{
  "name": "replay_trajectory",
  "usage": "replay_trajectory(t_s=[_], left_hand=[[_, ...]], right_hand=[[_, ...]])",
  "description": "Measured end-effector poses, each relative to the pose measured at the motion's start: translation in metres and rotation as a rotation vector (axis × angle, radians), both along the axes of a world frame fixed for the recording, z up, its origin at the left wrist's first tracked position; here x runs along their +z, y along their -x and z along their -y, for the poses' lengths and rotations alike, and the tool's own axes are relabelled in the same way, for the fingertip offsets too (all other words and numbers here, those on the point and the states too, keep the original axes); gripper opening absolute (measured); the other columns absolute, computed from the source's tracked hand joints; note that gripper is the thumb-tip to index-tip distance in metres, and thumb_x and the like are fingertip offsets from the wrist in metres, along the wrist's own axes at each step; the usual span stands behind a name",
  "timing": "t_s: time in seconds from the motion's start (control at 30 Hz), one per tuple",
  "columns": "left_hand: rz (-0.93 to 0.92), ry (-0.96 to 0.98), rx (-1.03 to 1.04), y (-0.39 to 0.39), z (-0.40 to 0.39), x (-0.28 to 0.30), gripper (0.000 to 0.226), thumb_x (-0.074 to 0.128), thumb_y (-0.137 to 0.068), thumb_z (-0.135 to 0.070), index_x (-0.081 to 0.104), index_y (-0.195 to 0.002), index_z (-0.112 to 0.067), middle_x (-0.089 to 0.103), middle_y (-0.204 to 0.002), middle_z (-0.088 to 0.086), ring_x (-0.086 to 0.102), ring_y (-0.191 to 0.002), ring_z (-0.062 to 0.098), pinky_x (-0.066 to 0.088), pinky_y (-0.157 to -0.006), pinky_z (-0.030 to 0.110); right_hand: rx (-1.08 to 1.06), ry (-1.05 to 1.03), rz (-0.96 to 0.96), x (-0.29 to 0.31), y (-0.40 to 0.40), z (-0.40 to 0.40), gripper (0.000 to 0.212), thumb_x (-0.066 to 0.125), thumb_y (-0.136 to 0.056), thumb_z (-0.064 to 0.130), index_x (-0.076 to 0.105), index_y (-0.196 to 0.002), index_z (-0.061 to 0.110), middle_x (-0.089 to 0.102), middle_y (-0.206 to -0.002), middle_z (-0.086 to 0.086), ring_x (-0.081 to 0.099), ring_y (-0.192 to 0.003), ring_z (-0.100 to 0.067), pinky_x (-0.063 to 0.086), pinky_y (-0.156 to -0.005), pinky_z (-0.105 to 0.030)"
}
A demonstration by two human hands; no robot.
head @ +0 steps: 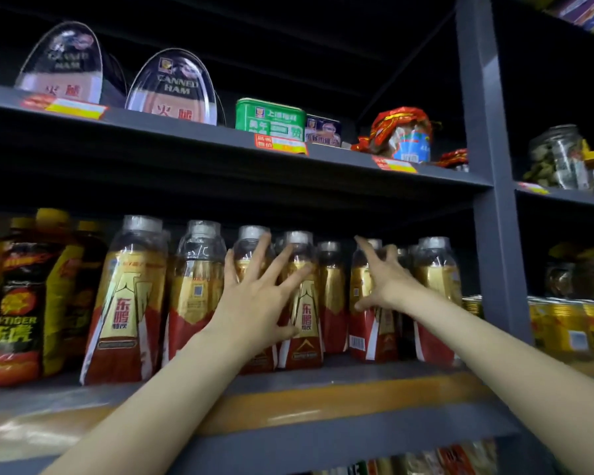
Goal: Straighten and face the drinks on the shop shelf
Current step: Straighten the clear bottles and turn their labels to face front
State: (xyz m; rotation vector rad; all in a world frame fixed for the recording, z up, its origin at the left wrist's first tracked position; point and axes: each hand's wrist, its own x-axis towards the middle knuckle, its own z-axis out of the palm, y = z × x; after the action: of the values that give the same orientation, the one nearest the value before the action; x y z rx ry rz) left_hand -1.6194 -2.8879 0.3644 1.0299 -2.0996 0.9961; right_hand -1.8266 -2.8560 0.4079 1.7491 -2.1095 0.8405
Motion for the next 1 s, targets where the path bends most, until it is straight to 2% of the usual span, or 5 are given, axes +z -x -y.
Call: replay_trajectory(t_s=[0.37,0.5,0.63,0.87,1.0], left_hand=[[-0.021,0.106,-0.020,-0.001,0.003,-0.002,0.093,0.058,-0.077,-0.063,-0.001,-0.146,-0.041,-0.006,-0.158,0.000,-0.033,-0.132,0.026,-0.013,-0.103,0.059],[0.017,0.129,0.021,-0.003,0.007,-0.001,0.103,0.078,-0.045,-0.066,0.044,-0.136,-0.032,0.046,-0.141,0.009,0.022,-0.136,0.036,0.021,-0.093,0.069],[0.012,0.164,0.012,-0.002,0.007,0.000,0.103,0.075,-0.050,-0.066,0.037,-0.140,-0.034,0.038,-0.147,0.006,0.013,-0.138,0.034,0.014,-0.096,0.066],[-0.027,0.112,-0.006,-0.004,0.008,-0.003,0.093,0.060,-0.074,-0.063,0.004,-0.145,-0.043,-0.001,-0.157,-0.002,-0.026,-0.136,0.025,-0.012,-0.103,0.058],[0.014,0.142,0.035,-0.007,0.008,-0.004,0.098,0.069,-0.056,-0.068,0.030,-0.140,-0.036,0.039,-0.147,0.005,0.015,-0.140,0.032,0.018,-0.100,0.065]], right_hand=[[0.030,0.002,0.006,-0.005,0.032,0.040,0.113,0.076,-0.078,0.018,-0.009,-0.149,0.038,-0.016,-0.157,-0.014,0.025,-0.140,-0.038,0.039,-0.104,-0.042],[0.029,0.107,-0.023,-0.012,0.031,0.046,0.103,0.073,-0.081,0.023,-0.002,-0.151,0.031,-0.014,-0.157,-0.011,0.005,-0.144,-0.038,0.025,-0.113,-0.051],[0.218,0.353,-0.025,-0.001,0.011,0.044,0.085,0.068,-0.085,0.031,0.015,-0.151,0.025,0.009,-0.156,-0.011,0.016,-0.143,-0.033,0.026,-0.112,-0.044],[0.201,0.134,0.164,-0.005,-0.024,0.057,0.103,0.071,-0.081,0.011,0.000,-0.150,0.040,0.000,-0.159,-0.013,0.023,-0.142,-0.035,0.037,-0.106,-0.043],[0.250,0.236,0.187,-0.009,-0.025,0.038,0.103,0.077,-0.074,0.010,0.011,-0.148,0.037,0.006,-0.157,-0.013,0.024,-0.141,-0.035,0.037,-0.105,-0.044]])
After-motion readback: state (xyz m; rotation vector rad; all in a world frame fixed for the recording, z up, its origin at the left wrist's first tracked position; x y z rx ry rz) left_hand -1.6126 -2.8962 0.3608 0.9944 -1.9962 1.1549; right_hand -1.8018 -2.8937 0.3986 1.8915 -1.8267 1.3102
